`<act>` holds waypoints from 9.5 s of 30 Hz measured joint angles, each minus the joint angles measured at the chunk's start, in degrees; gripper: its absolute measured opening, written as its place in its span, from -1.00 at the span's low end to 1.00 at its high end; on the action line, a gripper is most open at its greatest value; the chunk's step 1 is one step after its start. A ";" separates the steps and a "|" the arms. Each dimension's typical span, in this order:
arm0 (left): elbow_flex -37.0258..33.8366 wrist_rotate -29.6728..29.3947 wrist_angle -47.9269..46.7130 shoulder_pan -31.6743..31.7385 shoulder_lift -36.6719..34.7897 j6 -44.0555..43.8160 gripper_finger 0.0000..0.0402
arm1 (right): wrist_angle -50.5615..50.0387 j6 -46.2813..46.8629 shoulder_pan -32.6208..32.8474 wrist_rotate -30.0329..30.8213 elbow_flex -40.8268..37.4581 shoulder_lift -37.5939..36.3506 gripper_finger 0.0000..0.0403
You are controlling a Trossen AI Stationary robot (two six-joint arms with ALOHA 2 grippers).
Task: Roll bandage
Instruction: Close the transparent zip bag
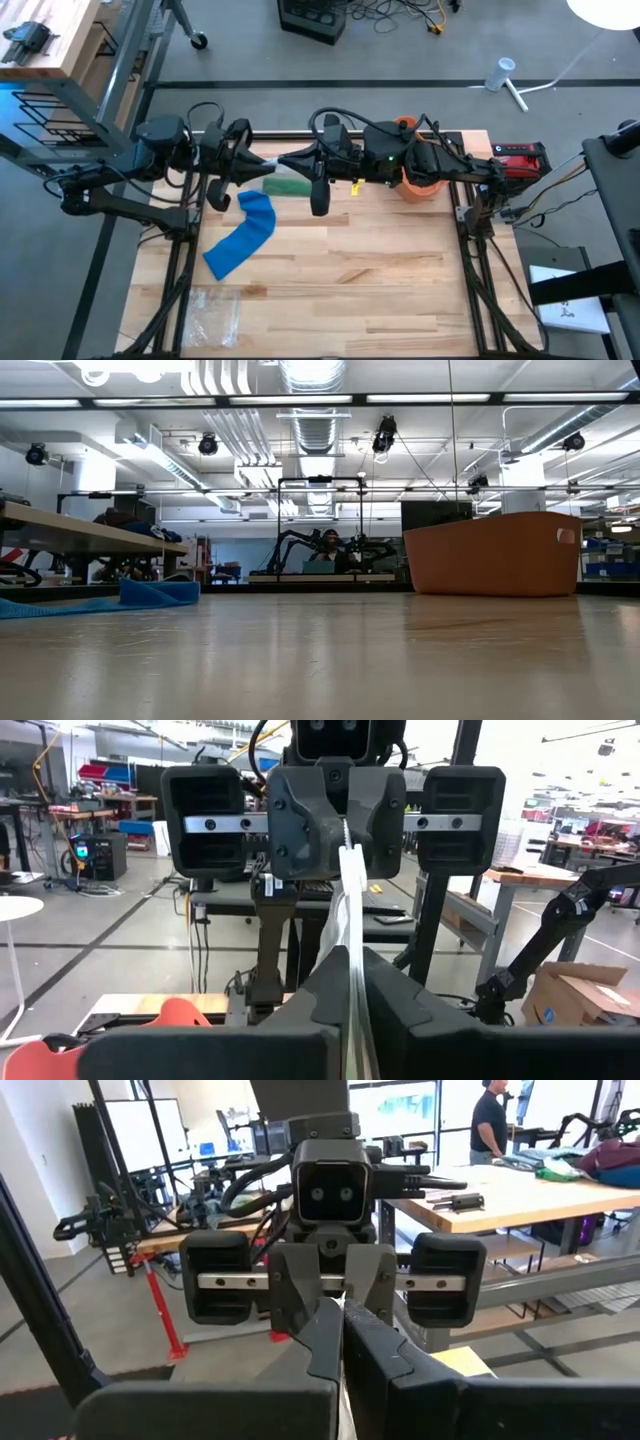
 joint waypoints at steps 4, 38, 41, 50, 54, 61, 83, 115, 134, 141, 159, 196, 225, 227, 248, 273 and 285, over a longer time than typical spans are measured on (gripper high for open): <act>0.00 0.00 -0.07 0.00 0.09 0.36 -0.99 | 0.43 -0.31 0.00 0.06 0.00 0.00 -0.98; -0.07 -0.02 -0.37 0.00 0.87 2.05 -1.00 | 2.43 1.63 -1.29 -1.44 -1.97 0.26 -0.91; -0.07 -0.04 -0.12 0.00 0.87 2.05 -1.00 | 2.45 2.76 -1.29 -3.91 -2.01 0.26 -0.91; -0.07 -0.26 -0.24 0.00 0.85 2.05 -1.00 | 2.36 2.85 -1.29 -4.64 -2.54 0.26 -0.91; -0.07 -0.35 -0.46 0.02 0.85 2.03 -1.00 | 2.35 4.00 -1.27 -4.83 -3.10 0.26 -0.91; -0.07 -0.37 -0.42 0.02 0.85 2.03 -1.00 | 2.38 3.91 -1.25 -3.08 -3.18 0.26 -0.91; -0.07 -0.09 -0.44 0.01 0.81 1.57 -1.00 | -0.57 4.11 -1.29 -0.26 -1.64 -2.29 -0.57; -0.01 -0.27 -0.19 0.00 0.53 1.46 -0.84 | -0.33 -0.45 -1.18 -3.20 -2.38 -0.72 -1.00; 0.94 -2.56 2.09 0.00 1.66 3.08 -0.23 | -2.85 -1.50 -1.18 -3.37 -2.62 -0.55 -1.00; 0.90 -2.60 1.89 0.00 1.76 3.27 -0.44 | -2.73 -0.35 -1.18 -2.71 -2.38 -0.48 -1.00; 0.79 -2.38 1.48 -0.02 1.97 3.01 -0.88 | -2.32 1.73 -1.18 -2.76 -2.34 -0.48 -1.00; 0.92 -2.54 -0.33 0.00 0.88 2.84 -0.93 | -6.79 -3.10 -1.14 -2.92 -0.18 -6.02 -1.00; 0.92 -3.48 -0.17 0.00 0.42 3.03 -0.93 | 1.98 -3.77 -1.29 -2.86 -0.81 0.09 -0.32; 0.92 -3.48 -0.10 0.00 0.44 3.03 -0.91 | 1.80 -3.78 -1.29 -2.85 -0.81 0.09 -0.37; 0.92 -3.41 0.31 0.00 0.48 3.06 -0.93 | -0.33 -4.41 -1.46 -2.77 -1.18 0.12 -0.98; 0.92 -3.04 -1.45 0.00 -0.92 3.08 -0.90 | -11.50 -5.09 -1.27 -2.97 -0.05 -8.28 -0.99; 0.92 -3.06 -1.98 0.00 -0.87 3.30 -0.88 | -15.19 -5.96 -1.27 -2.95 -0.13 -11.85 -0.99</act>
